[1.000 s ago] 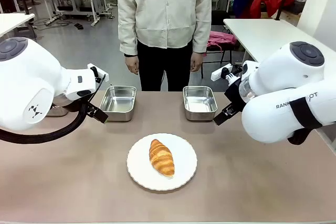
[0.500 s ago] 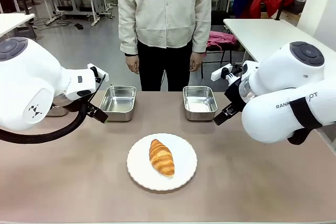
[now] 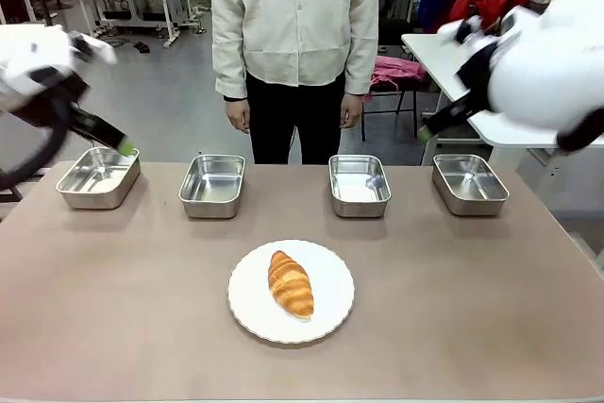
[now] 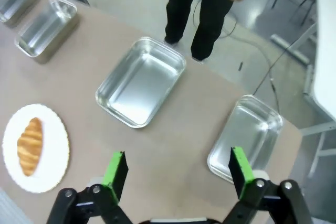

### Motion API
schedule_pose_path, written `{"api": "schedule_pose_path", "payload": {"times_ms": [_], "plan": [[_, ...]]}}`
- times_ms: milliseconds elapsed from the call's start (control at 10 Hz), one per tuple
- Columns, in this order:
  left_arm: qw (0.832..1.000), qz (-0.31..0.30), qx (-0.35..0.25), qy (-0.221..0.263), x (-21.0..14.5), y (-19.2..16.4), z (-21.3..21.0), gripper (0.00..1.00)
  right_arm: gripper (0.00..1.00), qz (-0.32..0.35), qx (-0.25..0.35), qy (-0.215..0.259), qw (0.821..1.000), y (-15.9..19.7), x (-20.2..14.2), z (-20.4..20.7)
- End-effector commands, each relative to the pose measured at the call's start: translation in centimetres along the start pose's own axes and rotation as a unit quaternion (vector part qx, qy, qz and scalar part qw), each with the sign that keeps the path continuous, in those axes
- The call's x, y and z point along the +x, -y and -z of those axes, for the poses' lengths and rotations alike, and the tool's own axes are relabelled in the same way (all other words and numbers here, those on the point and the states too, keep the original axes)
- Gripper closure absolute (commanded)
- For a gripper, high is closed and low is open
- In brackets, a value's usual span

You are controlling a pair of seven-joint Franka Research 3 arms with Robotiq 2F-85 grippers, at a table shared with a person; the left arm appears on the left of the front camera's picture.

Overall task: Place the bread in the container.
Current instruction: Place the Butter Roll into the Airtight Container indicated by the human.

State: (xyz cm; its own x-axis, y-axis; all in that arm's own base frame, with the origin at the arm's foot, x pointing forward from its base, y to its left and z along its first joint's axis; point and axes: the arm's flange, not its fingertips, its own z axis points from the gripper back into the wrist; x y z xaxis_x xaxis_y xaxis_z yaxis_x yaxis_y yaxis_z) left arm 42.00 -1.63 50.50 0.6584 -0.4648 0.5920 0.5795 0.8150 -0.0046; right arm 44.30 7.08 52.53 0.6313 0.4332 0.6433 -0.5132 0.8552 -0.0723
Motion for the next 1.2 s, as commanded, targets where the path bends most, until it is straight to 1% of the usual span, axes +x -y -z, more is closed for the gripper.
{"api": "schedule_pose_path", "payload": {"times_ms": [0, 100, 200, 300, 400, 500, 700, 800, 900, 1000, 1100], "plan": [[0.998, 0.031, -0.059, 0.004, -0.5, -5.0, -1.3, 0.00, 0.00, -0.006, 0.060, -0.001, 0.998, 5.3, -1.1, -1.8], [0.996, 0.051, -0.071, 0.016, -1.3, -7.2, -2.4, 0.00, 0.00, -0.021, 0.103, 0.009, 0.994, 8.0, -2.1, -3.0], [0.995, 0.065, -0.074, 0.029, -2.0, -9.1, -2.9, 0.00, 0.00, -0.028, 0.121, 0.015, 0.992, 10.0, -3.0, -3.1], [0.994, 0.071, -0.068, 0.047, -2.4, -10.3, -3.3, 0.00, 0.00, -0.027, 0.127, 0.027, 0.991, 11.1, -3.8, -2.4], [0.991, 0.109, -0.066, 0.041, -3.1, -9.6, -3.3, 0.00, 0.00, -0.057, 0.158, 0.018, 0.986, 10.2, -4.5, -1.5], [0.996, 0.058, -0.059, 0.033, -2.9, -9.0, -4.2, 0.00, 0.00, -0.017, 0.100, 0.020, 0.995, 9.9, -4.0, -4.1], [0.996, 0.058, -0.059, 0.033, -2.9, -9.0, -4.2, 0.00, 0.00, -0.017, 0.100, 0.020, 0.995, 9.9, -4.0, -4.1], [0.995, 0.070, -0.055, 0.032, -3.2, -9.6, -4.0, 0.00, 0.00, -0.017, 0.100, 0.020, 0.995, 9.9, -4.0, -4.1], [0.994, 0.086, -0.055, 0.051, -2.9, -10.0, -4.8, 0.00, 0.00, -0.029, 0.108, 0.014, 0.994, 10.0, -4.6, -3.7], [0.993, 0.069, -0.059, 0.071, -3.2, -11.4, -5.9, 0.00, 0.00, -0.024, 0.148, 0.035, 0.988, 12.9, -4.8, -4.0], [0.990, 0.064, -0.083, 0.096, -3.2, -12.6, -7.3, 0.00, 0.00, -0.016, 0.162, 0.063, 0.985, 15.6, -5.4, -4.8]]}}
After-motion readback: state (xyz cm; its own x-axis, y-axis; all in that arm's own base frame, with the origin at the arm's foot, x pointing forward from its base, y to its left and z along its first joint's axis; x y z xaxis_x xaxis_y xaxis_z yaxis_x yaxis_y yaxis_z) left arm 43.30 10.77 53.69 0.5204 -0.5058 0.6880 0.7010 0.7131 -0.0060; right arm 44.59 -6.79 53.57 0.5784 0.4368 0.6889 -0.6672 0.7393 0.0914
